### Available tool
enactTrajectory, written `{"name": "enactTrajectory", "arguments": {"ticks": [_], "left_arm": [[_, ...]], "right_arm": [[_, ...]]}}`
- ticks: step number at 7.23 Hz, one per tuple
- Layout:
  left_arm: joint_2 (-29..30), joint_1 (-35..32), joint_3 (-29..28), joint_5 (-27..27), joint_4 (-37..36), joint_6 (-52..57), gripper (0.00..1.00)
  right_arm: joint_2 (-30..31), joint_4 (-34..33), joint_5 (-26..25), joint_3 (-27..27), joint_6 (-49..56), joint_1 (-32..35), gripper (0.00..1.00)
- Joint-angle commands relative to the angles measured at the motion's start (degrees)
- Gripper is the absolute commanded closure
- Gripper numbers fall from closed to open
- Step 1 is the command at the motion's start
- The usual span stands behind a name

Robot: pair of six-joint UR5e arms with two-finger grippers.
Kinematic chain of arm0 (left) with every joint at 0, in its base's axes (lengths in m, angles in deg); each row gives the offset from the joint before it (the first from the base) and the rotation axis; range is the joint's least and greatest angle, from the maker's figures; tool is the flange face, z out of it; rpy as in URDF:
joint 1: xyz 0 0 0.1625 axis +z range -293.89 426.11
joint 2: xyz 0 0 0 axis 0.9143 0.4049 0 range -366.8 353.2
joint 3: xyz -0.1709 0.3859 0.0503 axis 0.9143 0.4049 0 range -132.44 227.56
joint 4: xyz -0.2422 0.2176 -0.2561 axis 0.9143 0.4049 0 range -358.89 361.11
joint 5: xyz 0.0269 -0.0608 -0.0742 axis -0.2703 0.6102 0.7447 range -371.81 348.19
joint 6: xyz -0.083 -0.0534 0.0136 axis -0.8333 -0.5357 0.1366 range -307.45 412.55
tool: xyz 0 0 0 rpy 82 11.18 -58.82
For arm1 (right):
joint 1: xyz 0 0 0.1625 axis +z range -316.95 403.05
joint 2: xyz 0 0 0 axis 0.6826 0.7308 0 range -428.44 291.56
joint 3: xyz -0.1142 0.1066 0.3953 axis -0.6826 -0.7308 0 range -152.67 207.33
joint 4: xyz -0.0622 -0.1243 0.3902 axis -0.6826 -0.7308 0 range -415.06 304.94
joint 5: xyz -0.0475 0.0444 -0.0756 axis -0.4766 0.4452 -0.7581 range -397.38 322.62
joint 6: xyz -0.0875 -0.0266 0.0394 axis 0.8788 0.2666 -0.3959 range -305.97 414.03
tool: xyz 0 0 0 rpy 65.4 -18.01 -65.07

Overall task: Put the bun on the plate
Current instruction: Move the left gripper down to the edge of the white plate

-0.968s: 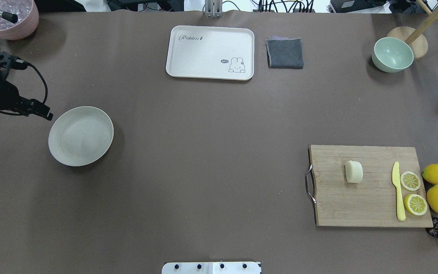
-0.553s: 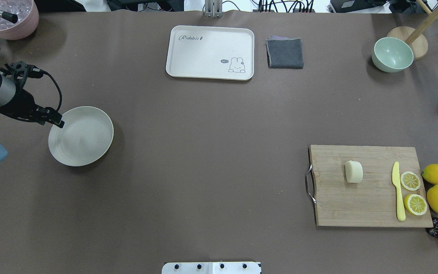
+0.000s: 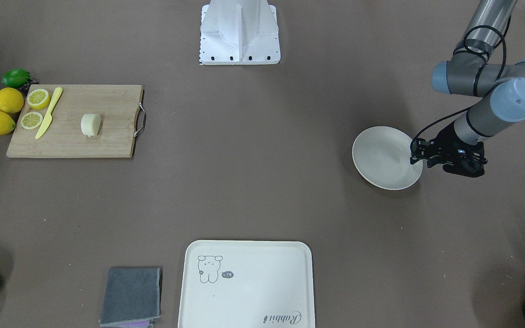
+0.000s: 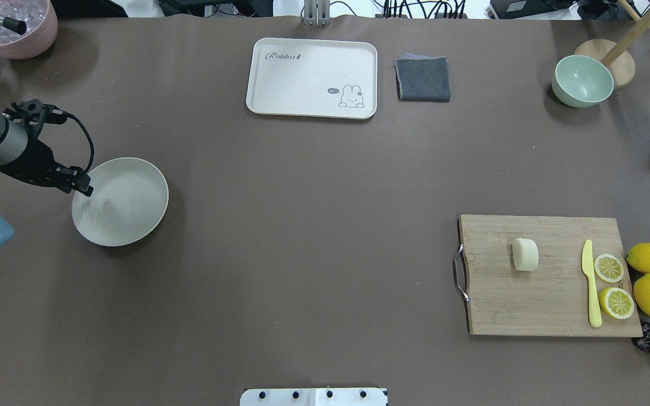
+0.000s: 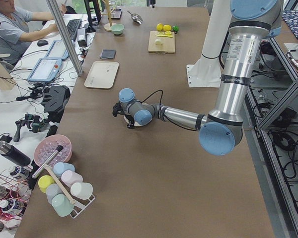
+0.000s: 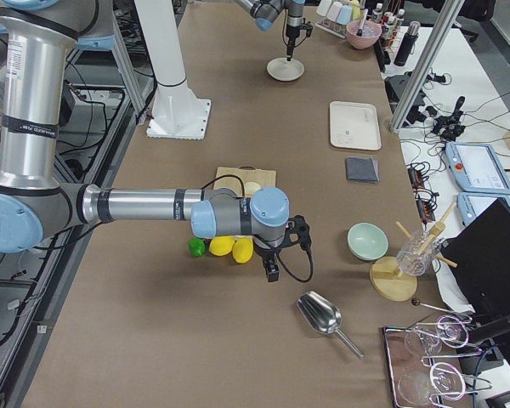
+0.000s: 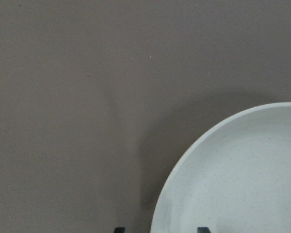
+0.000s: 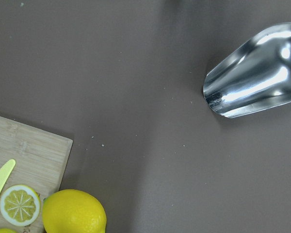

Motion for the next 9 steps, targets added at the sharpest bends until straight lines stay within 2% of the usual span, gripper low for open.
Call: {"name": "enactTrajectory", "arguments": {"ticks": [1,3,4,5,7,9], "left_arm": [[-0.4,0.4,-0.3,0.0,0.0,0.0,0.58],[-0.5,0.4,0.4,0.0,0.2,-1.5,0.68],[-0.5,0.7,0.4,0.0,2.1,-4.3,0.98],[-0.5,0.7,0.4,-0.1,3.2,-5.8,1.0],[-0.5,0.7,5.6,0.4,2.6,-10.8,1.0],[2.1,4.2,11.2,0.4,2.4,-21.8,1.0]], "right_arm": [[-0.1,0.1,0.0,0.1,-0.1,-0.2,0.0],[-0.1,0.0,0.0,0.1,-0.1,-0.4,0.0],[-0.2,0.1,0.0,0.2,-0.4,-0.9,0.0],[-0.6,0.0,0.1,0.9,-2.5,-1.3,0.0],[-3.9,0.1,1.5,1.3,-11.8,-4.2,0.0],[-6.0,0.1,1.3,6.1,-24.2,-10.1,0.0]]}}
